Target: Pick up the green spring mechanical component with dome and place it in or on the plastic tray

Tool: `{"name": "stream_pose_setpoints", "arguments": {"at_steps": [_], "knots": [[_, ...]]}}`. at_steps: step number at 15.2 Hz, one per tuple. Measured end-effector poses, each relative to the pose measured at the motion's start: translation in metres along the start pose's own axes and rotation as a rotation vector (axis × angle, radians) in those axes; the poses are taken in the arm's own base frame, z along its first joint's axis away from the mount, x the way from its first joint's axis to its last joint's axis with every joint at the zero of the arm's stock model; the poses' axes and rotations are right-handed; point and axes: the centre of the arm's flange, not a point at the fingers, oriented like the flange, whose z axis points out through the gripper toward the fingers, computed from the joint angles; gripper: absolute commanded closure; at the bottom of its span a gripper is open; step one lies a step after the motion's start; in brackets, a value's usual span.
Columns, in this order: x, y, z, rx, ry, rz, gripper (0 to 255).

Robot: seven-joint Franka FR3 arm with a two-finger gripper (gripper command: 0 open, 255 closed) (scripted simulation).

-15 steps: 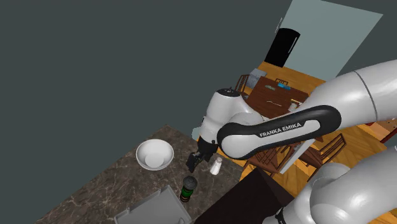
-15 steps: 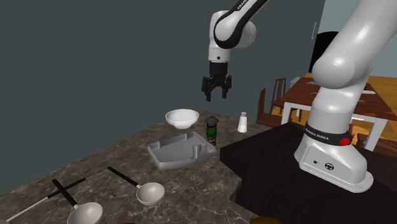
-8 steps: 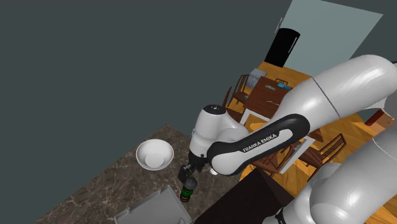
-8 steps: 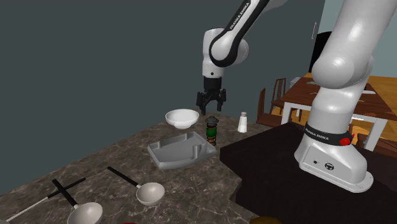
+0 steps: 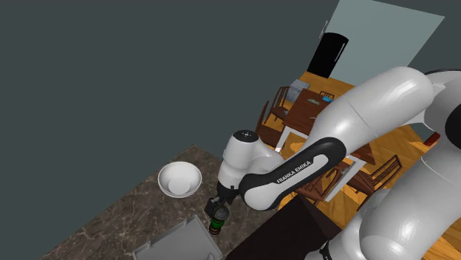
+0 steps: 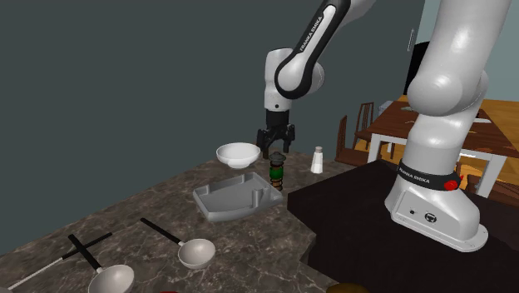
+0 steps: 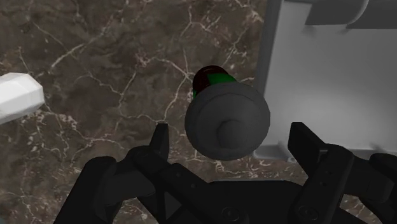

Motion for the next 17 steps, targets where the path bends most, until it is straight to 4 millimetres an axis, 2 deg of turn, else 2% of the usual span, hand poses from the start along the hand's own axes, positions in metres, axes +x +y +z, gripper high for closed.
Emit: {"name": "stream_pose_setpoints", "arguments": {"at_steps": [3,4,14,17], "knots": [[0.0,0.0,0.0,0.0,0.0,0.0,0],[0.0,0.0,0.0,0.0,0.0,0.0,255],[0.0,0.0,0.0,0.0,0.0,0.0,255],[0.0,0.0,-0.01,0.0,0.0,0.0,255]]}}
